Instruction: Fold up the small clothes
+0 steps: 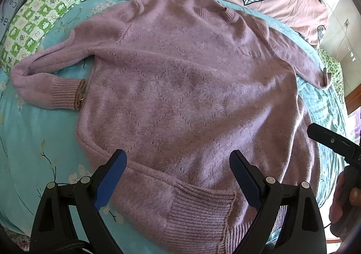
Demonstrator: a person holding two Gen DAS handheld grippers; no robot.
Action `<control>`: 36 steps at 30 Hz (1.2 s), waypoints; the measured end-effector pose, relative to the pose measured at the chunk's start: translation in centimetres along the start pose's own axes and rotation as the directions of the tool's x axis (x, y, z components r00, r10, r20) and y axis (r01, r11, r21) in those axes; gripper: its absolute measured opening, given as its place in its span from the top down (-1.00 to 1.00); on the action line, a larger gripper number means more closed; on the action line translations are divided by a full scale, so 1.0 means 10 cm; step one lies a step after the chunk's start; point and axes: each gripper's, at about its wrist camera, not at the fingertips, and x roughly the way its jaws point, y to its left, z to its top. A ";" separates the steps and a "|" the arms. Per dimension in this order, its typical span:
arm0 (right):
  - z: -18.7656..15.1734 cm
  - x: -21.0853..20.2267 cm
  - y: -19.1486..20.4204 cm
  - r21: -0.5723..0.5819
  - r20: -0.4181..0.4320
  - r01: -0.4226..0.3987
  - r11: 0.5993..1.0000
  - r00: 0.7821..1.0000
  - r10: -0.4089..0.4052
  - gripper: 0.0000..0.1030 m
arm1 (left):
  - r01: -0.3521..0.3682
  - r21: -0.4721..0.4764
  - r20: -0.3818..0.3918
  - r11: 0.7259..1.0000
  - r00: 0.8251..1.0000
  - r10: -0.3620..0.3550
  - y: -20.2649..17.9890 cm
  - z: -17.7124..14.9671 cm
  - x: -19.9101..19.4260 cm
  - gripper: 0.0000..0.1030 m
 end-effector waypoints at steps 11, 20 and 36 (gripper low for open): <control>0.25 0.09 -0.09 -0.012 0.010 -0.021 1.000 1.000 0.021 -0.68 | -0.024 0.000 0.002 1.000 1.000 0.024 0.14 0.31 0.10 -0.81; 1.01 0.27 -0.18 -0.079 0.019 -0.049 0.996 0.999 0.051 -0.68 | -0.022 0.010 0.066 1.000 0.998 0.022 0.43 1.22 0.24 -0.81; 2.80 0.80 -0.68 -0.202 0.044 0.014 0.979 0.999 -0.006 -0.68 | -0.070 0.145 0.061 0.987 0.996 0.062 0.80 2.89 0.93 -0.81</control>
